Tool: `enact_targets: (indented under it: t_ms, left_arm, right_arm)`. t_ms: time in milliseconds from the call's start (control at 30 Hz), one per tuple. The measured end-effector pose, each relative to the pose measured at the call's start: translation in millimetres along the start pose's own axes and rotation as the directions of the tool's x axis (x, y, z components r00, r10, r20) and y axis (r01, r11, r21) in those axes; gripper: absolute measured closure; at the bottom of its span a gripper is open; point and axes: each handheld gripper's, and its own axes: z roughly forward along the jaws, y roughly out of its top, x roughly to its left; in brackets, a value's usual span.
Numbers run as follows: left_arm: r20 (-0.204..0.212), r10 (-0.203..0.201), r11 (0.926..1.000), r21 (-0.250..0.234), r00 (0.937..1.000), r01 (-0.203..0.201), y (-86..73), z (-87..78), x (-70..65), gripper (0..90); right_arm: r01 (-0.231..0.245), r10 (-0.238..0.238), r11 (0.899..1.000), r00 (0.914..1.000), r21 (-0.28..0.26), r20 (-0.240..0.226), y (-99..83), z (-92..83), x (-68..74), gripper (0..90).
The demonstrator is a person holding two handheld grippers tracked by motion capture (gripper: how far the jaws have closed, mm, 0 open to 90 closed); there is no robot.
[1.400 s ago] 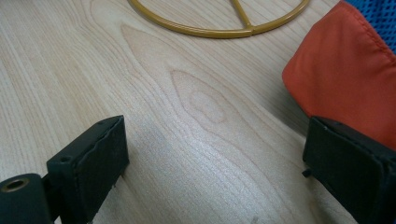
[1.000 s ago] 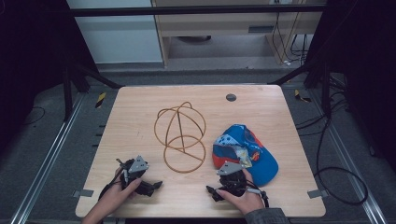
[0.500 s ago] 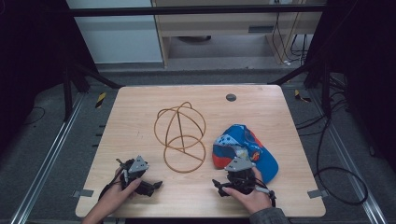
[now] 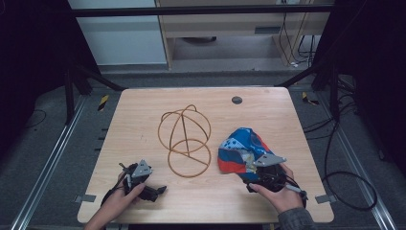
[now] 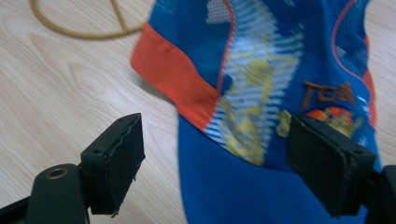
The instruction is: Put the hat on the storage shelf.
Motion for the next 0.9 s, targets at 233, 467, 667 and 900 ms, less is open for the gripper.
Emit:
enact_targets:
  t_ms: [233, 467, 667, 900]
  left_arm:
    - [0.0, 0.0, 1.0, 0.0, 1.0, 0.0, 0.0, 0.0, 0.0, 0.0]
    - [-0.001, 0.0, 1.0, 0.001, 1.0, 0.0, 0.0, -0.1, -0.1, 0.0]
    - [-0.001, 0.0, 1.0, 0.001, 1.0, 0.0, 0.0, -0.1, 0.0, 0.0]
    - [-0.001, -0.001, 1.0, 0.0, 1.0, 0.001, -0.1, -0.1, -0.2, 0.0]
  right_arm:
    - [0.019, -0.02, 0.997, 0.9998, 0.081, 0.005, 6.9, -8.8, -18.5, 18.9]
    - [0.044, -0.043, 0.991, 0.999, 0.125, -0.01, 17.7, -11.5, -28.8, 16.0]
    - [0.068, -0.066, 0.987, 0.9976, 0.146, -0.02, 28.4, -12.1, -30.3, 14.9]
    - [0.069, -0.064, 0.984, 0.9973, 0.163, -0.036, 41.6, -10.3, -36.1, 15.9]
